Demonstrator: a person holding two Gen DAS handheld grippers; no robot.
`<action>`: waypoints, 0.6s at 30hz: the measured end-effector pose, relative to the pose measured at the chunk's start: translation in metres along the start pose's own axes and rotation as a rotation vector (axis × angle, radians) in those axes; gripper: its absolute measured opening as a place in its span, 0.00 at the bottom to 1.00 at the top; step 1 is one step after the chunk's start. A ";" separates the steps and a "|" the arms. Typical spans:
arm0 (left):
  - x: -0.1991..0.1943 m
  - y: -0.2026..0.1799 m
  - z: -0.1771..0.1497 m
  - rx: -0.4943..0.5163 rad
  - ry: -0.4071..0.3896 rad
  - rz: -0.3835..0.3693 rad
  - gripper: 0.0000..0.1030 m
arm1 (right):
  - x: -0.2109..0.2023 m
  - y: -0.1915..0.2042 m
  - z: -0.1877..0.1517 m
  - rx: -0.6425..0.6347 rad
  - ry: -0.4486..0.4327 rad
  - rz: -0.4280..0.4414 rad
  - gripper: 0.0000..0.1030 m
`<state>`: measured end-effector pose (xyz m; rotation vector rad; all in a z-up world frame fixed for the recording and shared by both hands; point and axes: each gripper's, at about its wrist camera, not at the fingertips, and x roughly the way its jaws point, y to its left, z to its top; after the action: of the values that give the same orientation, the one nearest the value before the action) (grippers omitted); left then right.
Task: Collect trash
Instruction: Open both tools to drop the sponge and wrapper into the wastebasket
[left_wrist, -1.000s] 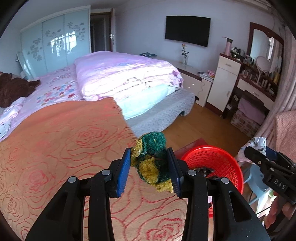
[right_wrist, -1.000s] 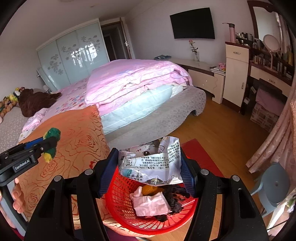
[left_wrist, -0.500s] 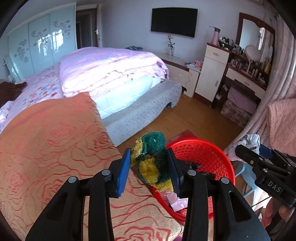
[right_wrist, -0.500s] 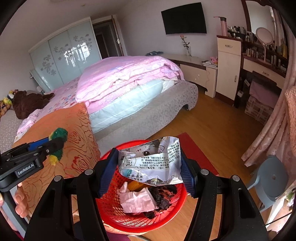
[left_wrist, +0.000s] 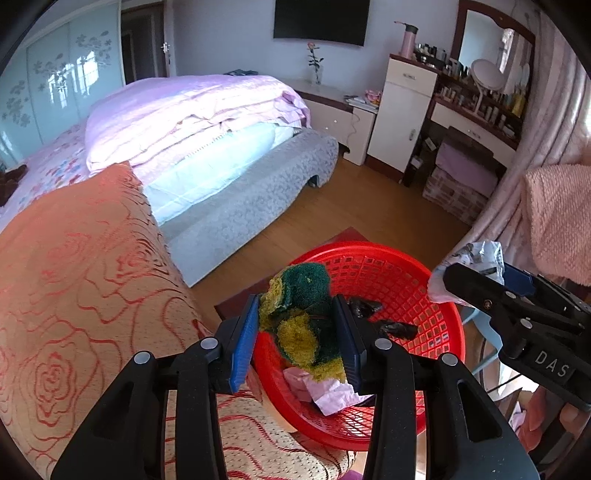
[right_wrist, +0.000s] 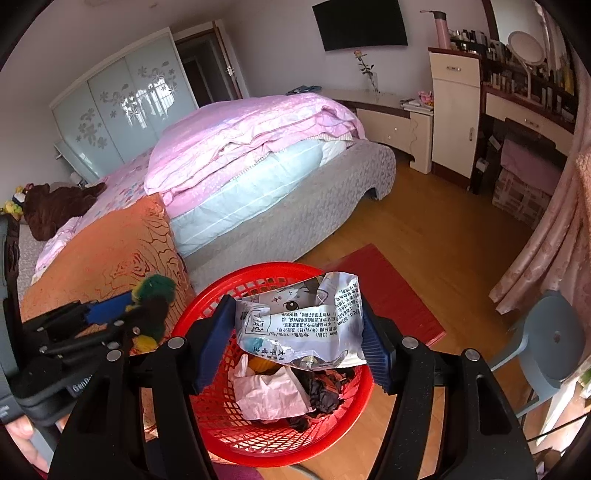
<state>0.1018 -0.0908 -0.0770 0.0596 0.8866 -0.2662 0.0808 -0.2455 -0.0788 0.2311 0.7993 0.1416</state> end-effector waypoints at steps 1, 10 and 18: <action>0.001 0.000 0.000 0.001 0.003 -0.003 0.39 | 0.000 0.000 0.000 0.002 -0.001 0.002 0.61; 0.006 -0.006 -0.005 0.012 0.010 -0.022 0.54 | 0.003 0.003 -0.001 0.008 0.008 0.022 0.66; 0.006 -0.008 -0.007 0.027 0.008 -0.016 0.62 | 0.000 0.003 0.000 0.031 0.006 0.032 0.74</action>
<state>0.0982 -0.0987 -0.0855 0.0789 0.8922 -0.2933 0.0809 -0.2430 -0.0780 0.2732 0.8048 0.1605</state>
